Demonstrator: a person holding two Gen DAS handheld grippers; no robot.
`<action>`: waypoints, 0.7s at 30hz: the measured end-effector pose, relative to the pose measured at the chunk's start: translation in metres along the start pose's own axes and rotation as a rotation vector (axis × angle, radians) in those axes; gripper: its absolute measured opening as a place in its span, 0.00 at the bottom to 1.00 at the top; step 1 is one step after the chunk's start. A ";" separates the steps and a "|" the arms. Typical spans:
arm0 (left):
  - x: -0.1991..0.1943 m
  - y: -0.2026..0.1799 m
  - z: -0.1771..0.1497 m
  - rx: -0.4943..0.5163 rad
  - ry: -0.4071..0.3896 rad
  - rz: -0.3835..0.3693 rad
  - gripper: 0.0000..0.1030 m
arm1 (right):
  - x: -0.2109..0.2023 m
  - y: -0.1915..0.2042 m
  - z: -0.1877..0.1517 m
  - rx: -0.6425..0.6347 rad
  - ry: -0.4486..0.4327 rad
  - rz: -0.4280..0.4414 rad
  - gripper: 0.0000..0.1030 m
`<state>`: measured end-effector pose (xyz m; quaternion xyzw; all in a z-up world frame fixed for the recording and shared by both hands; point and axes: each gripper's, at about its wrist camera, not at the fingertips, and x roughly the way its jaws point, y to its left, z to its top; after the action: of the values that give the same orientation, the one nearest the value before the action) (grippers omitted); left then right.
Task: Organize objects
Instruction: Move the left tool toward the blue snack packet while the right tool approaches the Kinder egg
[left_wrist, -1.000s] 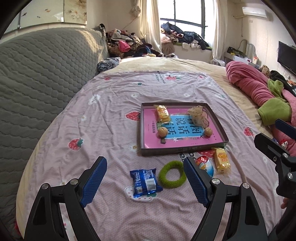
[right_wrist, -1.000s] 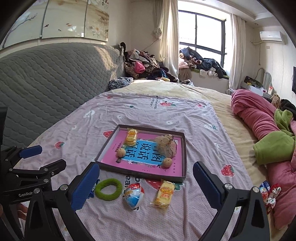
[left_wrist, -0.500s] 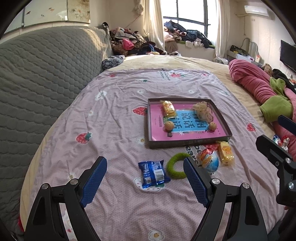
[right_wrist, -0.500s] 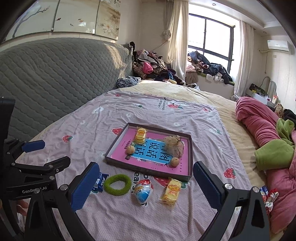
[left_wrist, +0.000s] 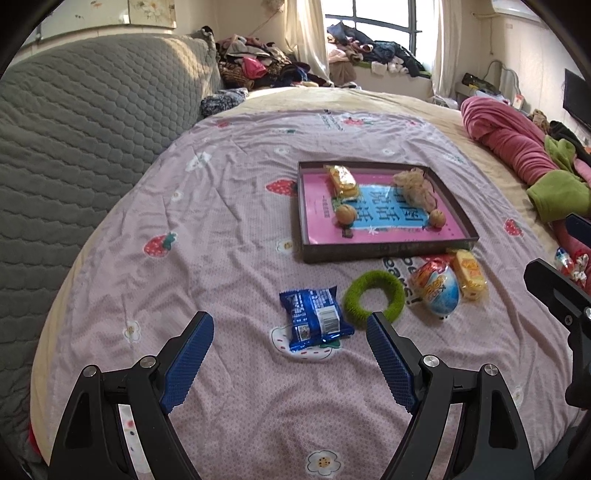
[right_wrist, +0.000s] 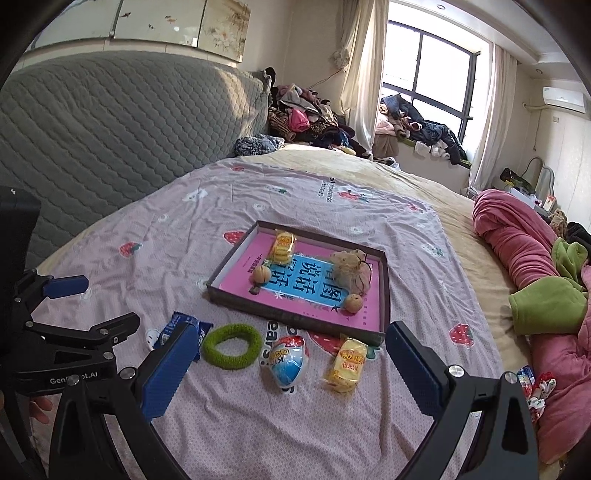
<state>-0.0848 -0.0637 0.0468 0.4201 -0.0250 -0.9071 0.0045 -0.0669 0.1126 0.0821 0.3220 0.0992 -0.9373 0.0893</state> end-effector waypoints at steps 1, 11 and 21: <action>0.004 0.000 -0.001 0.002 0.006 -0.002 0.83 | 0.003 0.001 -0.002 -0.004 0.006 -0.002 0.99; 0.035 -0.005 -0.010 0.021 0.049 -0.014 0.83 | 0.031 0.003 -0.017 -0.015 0.052 -0.015 0.99; 0.068 -0.009 -0.014 0.029 0.084 -0.024 0.83 | 0.074 0.007 -0.037 -0.049 0.132 -0.031 0.99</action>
<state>-0.1180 -0.0574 -0.0149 0.4581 -0.0326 -0.8882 -0.0115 -0.1012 0.1075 0.0065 0.3792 0.1330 -0.9125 0.0760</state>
